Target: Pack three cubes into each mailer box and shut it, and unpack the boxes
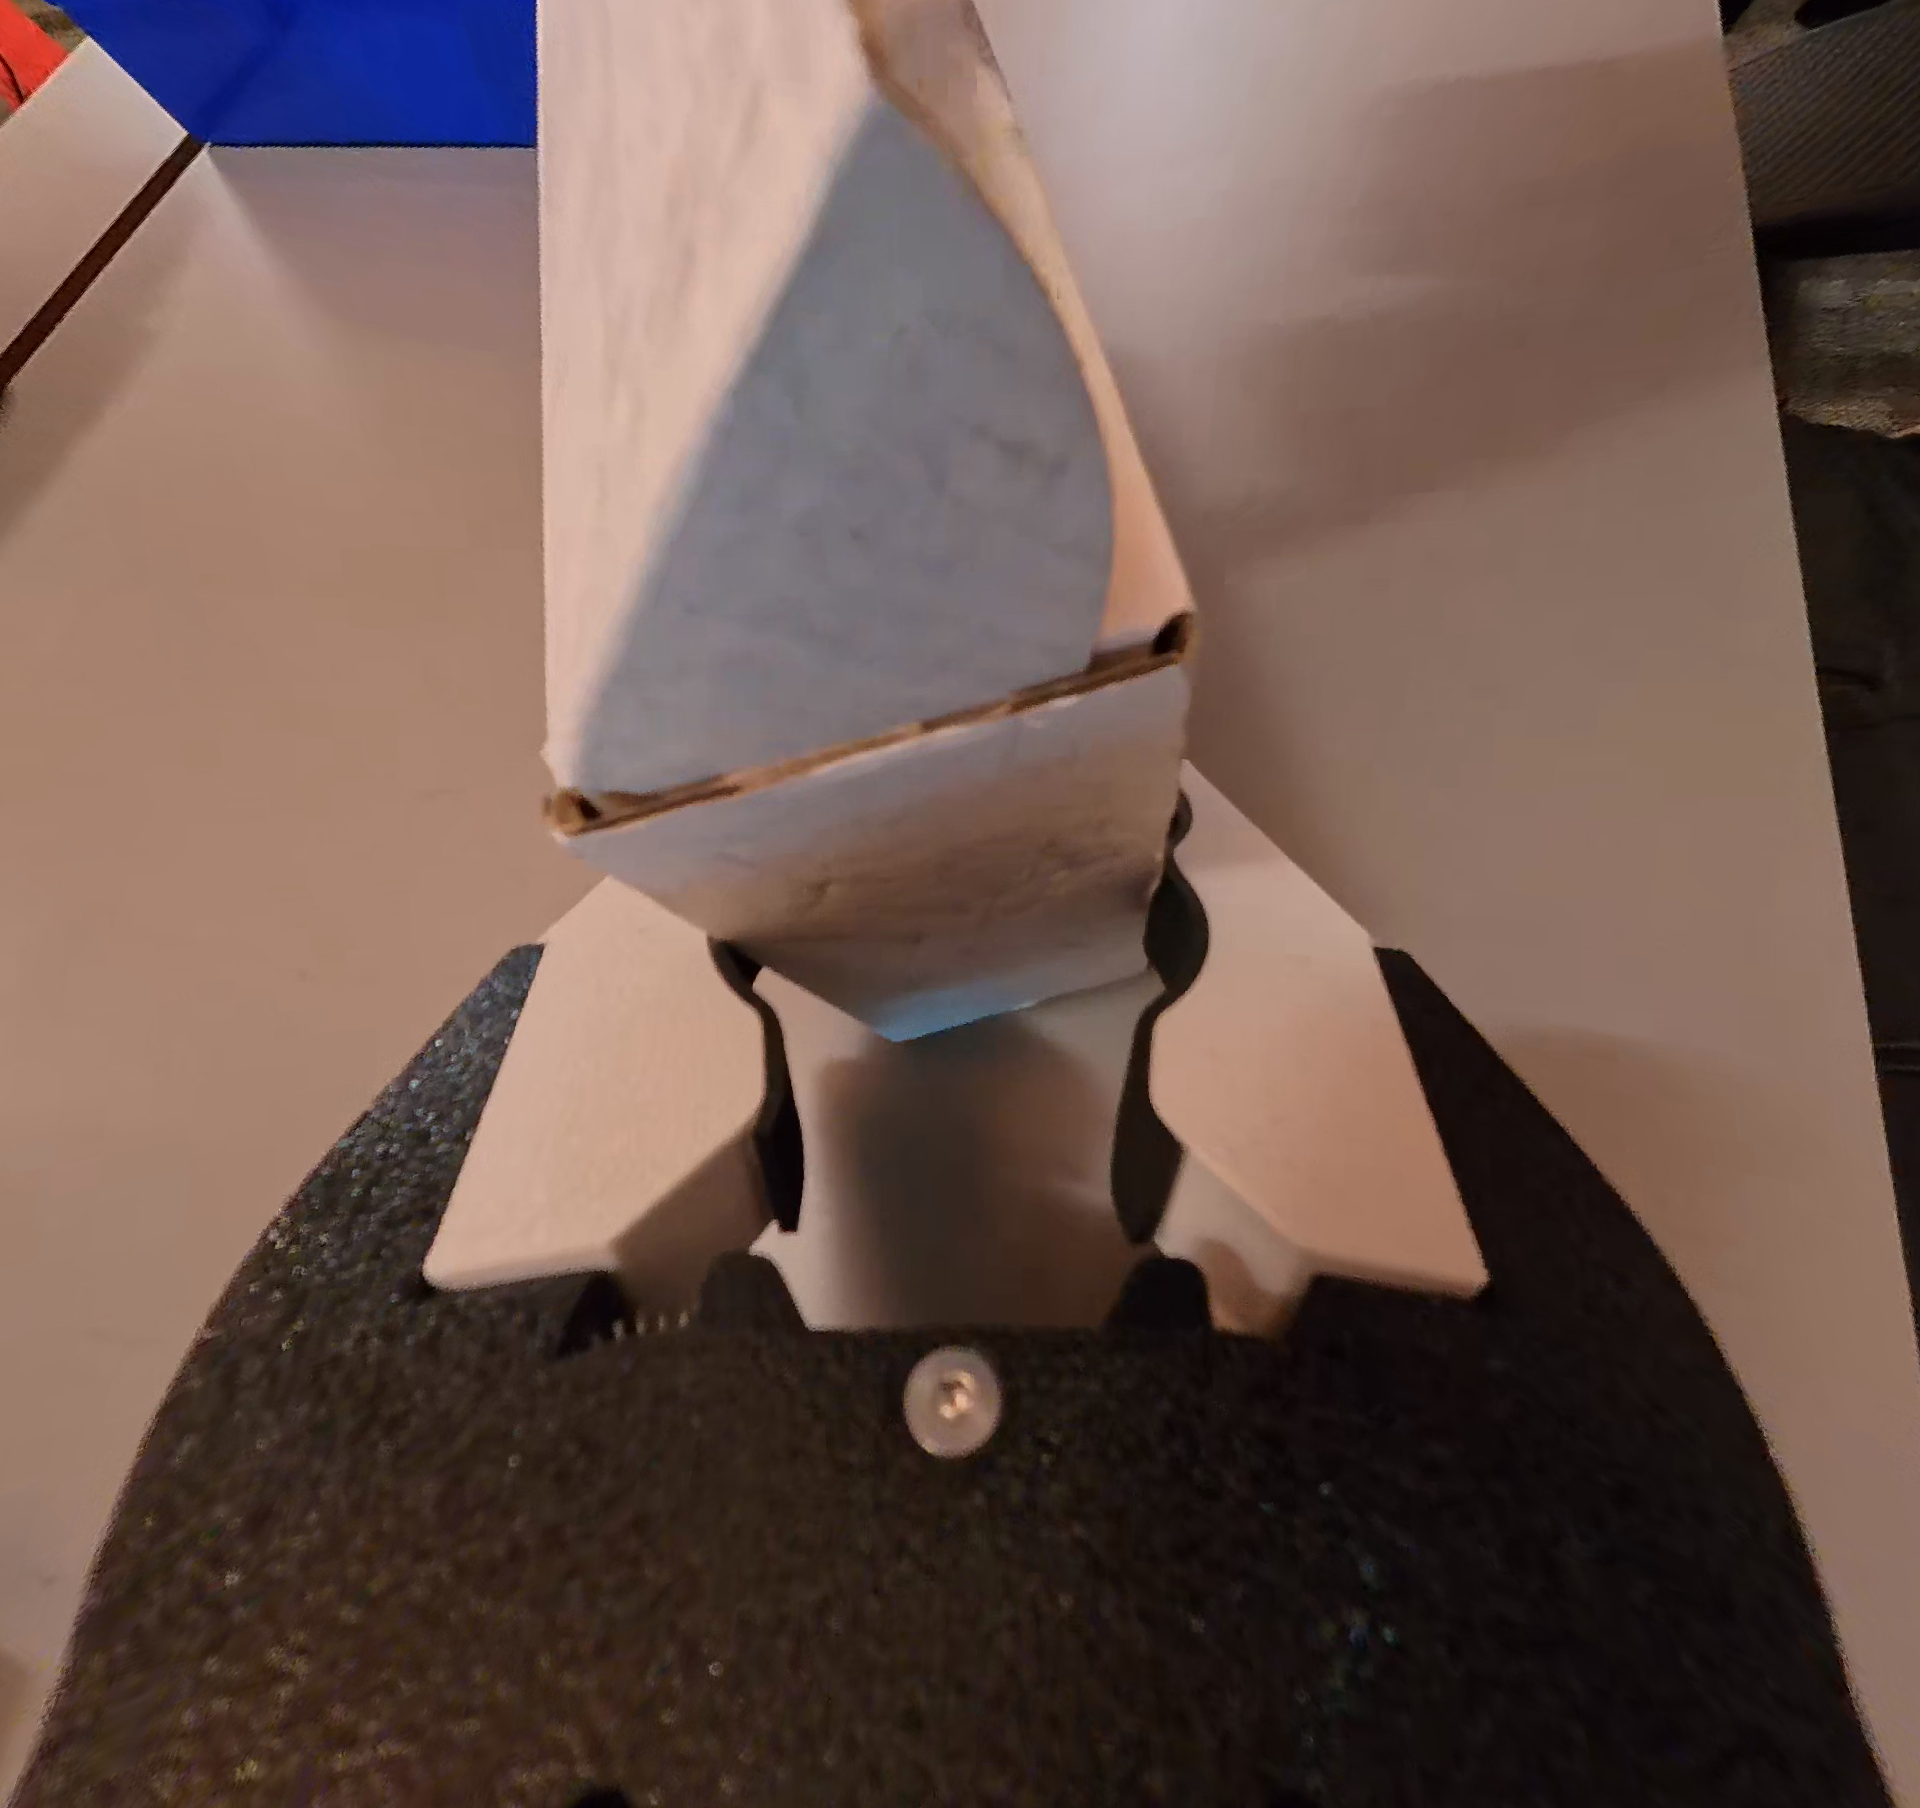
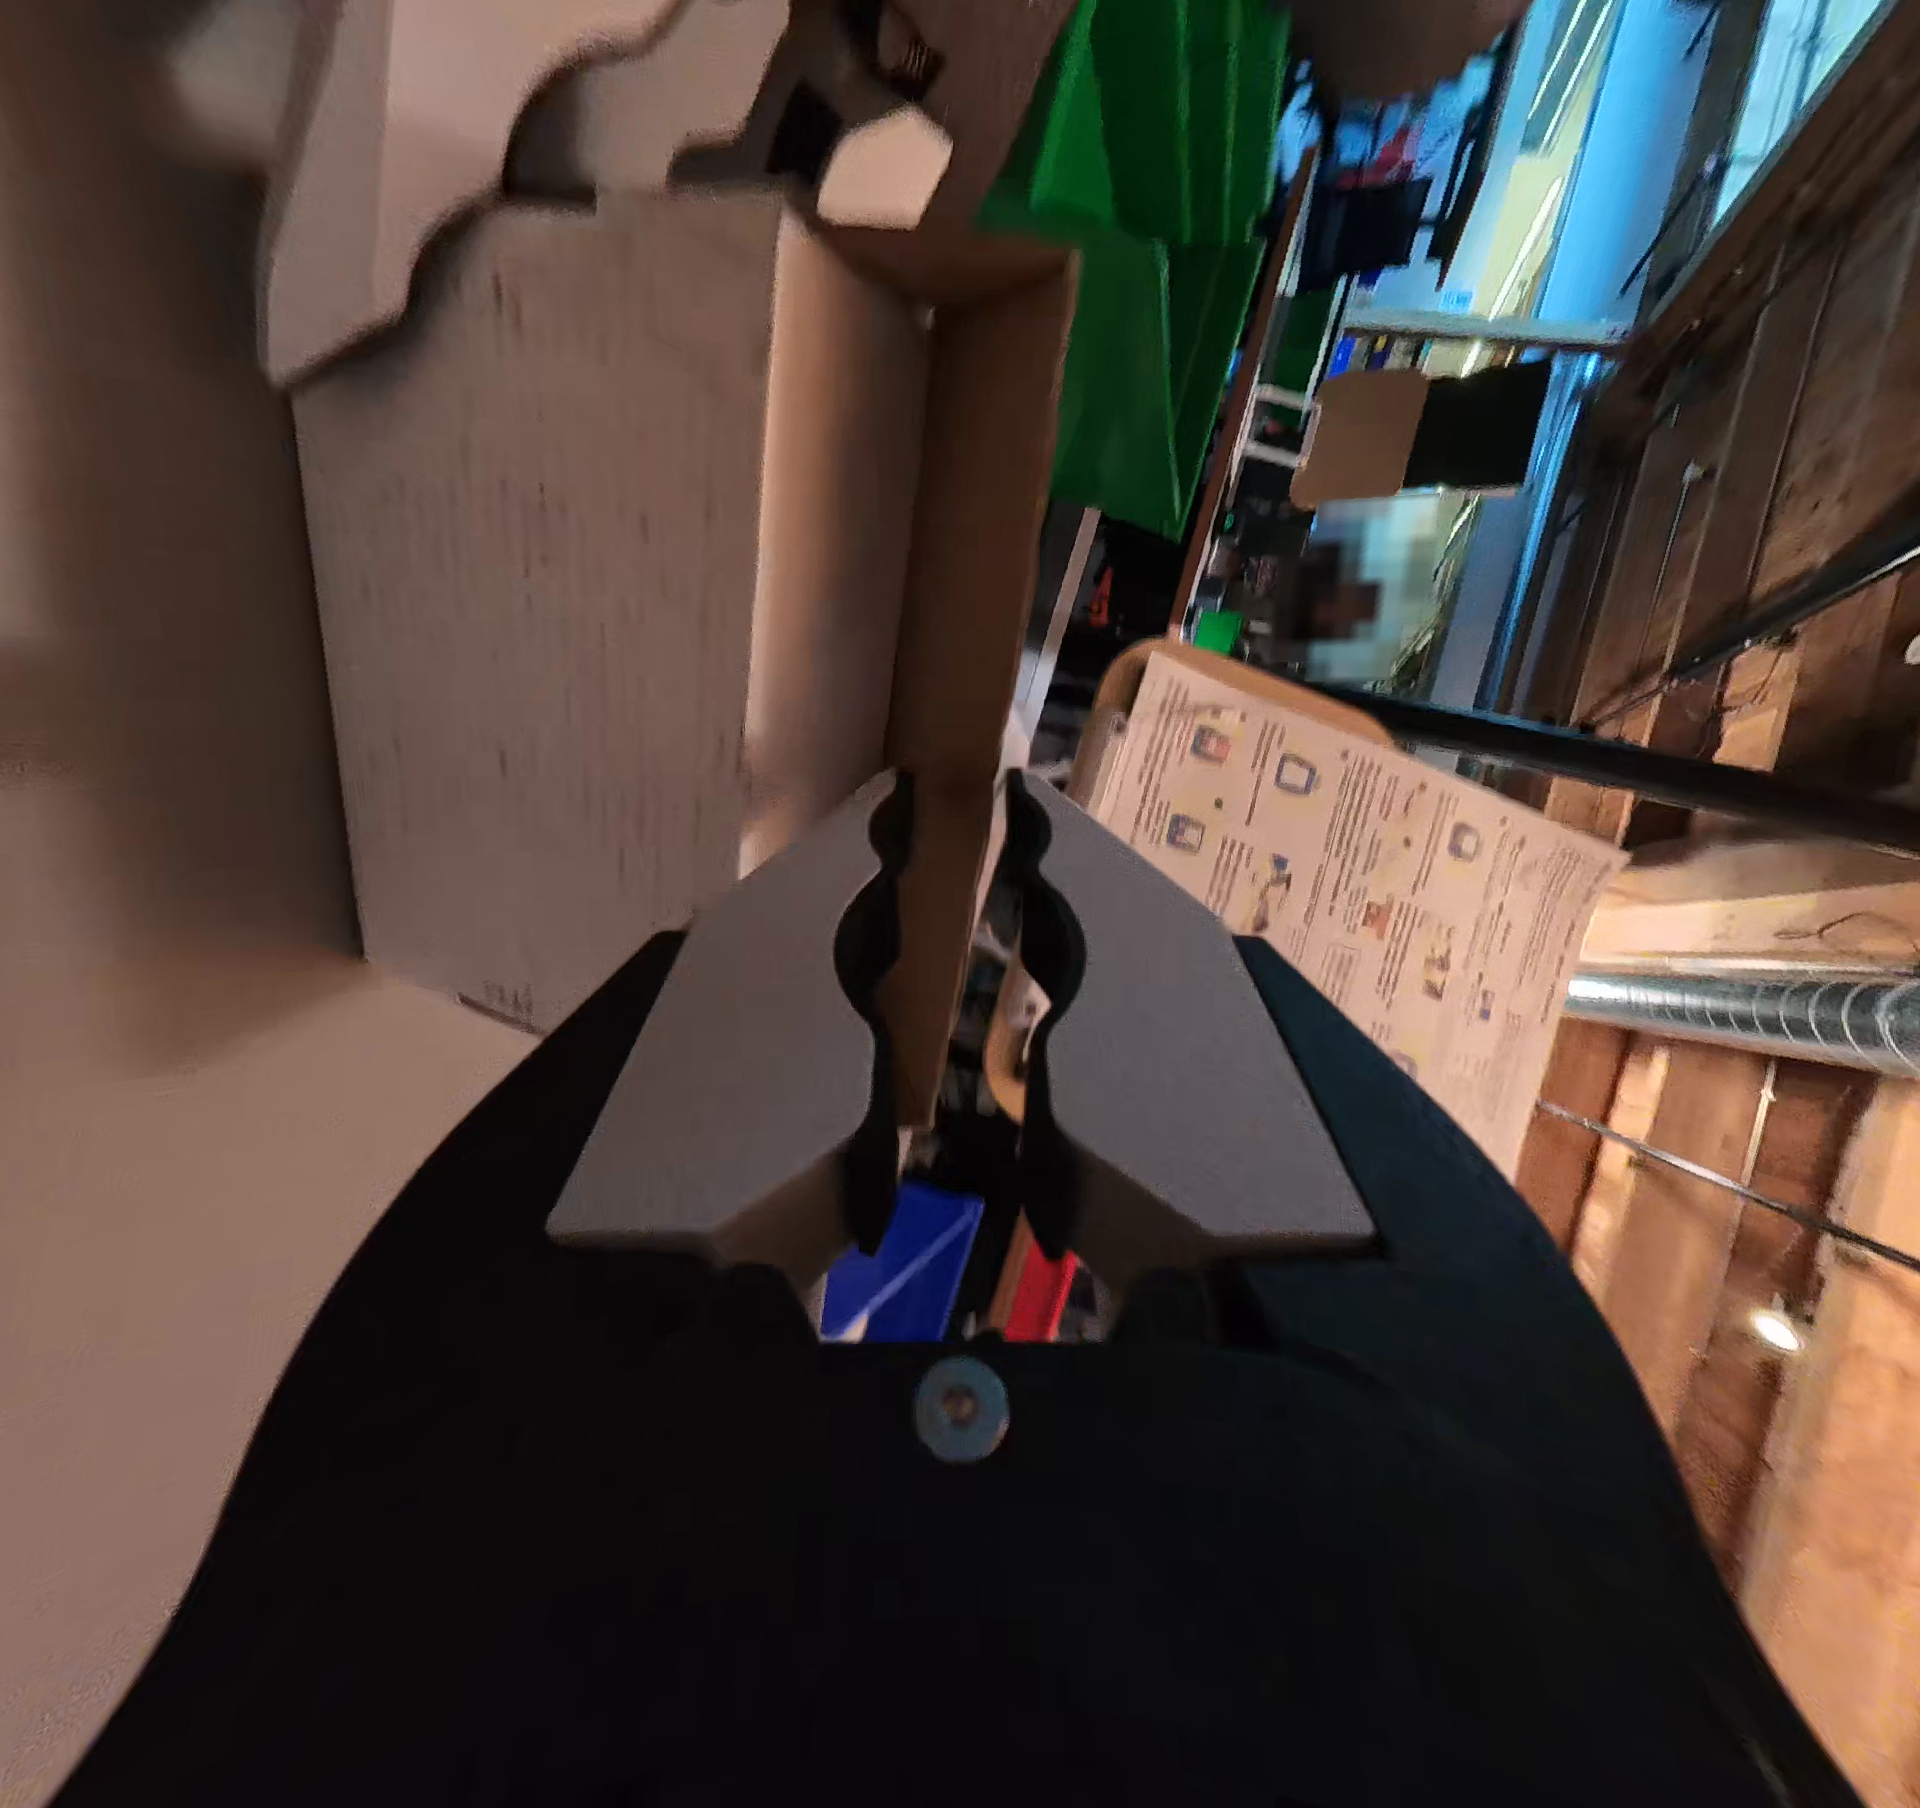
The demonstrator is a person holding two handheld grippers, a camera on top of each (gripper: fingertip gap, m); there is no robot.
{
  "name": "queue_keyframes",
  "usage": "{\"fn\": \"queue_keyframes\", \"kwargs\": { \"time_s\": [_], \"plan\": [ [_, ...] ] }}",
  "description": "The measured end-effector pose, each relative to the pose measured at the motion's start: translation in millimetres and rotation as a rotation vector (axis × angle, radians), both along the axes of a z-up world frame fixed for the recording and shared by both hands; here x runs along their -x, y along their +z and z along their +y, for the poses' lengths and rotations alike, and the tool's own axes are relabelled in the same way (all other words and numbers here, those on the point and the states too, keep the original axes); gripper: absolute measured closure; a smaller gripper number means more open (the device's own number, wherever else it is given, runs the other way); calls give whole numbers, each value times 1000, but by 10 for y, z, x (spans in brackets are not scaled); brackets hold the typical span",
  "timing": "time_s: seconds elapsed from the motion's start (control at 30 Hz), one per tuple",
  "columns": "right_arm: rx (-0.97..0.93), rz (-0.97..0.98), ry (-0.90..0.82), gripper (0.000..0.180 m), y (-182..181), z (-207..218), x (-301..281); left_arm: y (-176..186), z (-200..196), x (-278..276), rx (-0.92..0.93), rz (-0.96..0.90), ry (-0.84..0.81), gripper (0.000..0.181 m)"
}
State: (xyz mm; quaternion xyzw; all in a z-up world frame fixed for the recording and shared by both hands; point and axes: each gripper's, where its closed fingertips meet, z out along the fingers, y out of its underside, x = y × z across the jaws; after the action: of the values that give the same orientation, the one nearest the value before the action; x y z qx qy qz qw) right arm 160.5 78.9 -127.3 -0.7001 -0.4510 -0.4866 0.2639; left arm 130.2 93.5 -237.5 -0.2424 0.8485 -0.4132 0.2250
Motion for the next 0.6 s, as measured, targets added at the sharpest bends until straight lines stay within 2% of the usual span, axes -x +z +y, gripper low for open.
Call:
{"fn": "queue_keyframes", "kwargs": {
  "time_s": [0.07, 0.13, 0.2, 0.27, 0.37, 0.4, 0.43, 0.5, 0.6],
  "plan": [
    [22, -8, -63, 172, -39, -48, -143, 2, 10, -13, -3, -5, 11, 110],
    [24, 146, -95, 179, -76, -63, -98, 11, 26, -21, -15, -26, 23, 109],
    [4, 231, -124, 180, -37, -60, -75, 73, 101, -71, -37, -104, 80, 90],
    [28, 233, -178, 180, -26, -87, -106, 241, 264, -42, -64, -198, 118, 107],
    [70, 300, -257, 180, -53, -102, -122, 705, 407, 140, 16, -271, 147, 133],
    [72, 329, -269, 180, -51, -90, -124, 876, 415, 219, 42, -301, 145, 151],
    [76, 359, -279, 179, -54, -81, -126, 1039, 378, 307, 55, -343, 123, 180],
    [83, 414, -288, 179, -63, -61, -131, 1276, 199, 435, 30, -443, 74, 181],
    [103, 476, -290, 179, -82, -43, -113, 1185, 18, 333, -225, -489, 125, 181]
  ]
}}
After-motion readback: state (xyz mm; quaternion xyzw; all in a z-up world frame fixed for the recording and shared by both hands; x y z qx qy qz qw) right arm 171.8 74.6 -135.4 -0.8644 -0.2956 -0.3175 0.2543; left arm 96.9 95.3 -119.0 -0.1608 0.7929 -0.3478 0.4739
